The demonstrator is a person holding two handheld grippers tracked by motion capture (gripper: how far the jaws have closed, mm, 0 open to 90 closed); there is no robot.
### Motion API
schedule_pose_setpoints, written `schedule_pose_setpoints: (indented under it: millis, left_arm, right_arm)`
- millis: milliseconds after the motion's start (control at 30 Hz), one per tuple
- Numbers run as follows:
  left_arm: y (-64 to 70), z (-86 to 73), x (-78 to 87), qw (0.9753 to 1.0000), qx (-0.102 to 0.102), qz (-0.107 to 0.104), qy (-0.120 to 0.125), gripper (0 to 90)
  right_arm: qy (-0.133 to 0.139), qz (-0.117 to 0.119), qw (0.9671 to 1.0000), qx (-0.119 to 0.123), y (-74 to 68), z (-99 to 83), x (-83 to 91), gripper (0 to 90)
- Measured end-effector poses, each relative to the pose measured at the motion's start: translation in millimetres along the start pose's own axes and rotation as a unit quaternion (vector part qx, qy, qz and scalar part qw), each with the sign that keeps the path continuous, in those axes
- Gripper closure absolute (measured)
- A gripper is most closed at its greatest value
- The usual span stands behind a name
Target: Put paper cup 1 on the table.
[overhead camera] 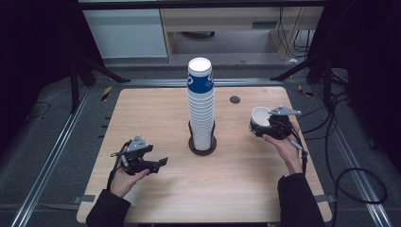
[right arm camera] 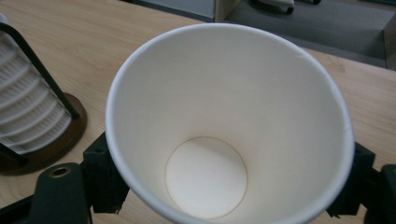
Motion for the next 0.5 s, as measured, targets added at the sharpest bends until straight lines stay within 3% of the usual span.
schedule_pose_setpoints:
  millis: [500]
  left_arm:
    - [0.2,0.6,1.6,1.0000,0.000,0.002,0.001,17.4]
  right_arm:
    - [-0.051,-0.007,0.9987,-0.002,7.1,-34.7,-21.5,19.8]
Point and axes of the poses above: each handheld gripper's, and its own axes: x roughly backward along the jaws, z roughly out of its top, y roughly to its right, the point moved 9 cm from there along -x, roughly forward along the jaws, and after that the axes turned 12 degrees about x, right-handed, at the moved point
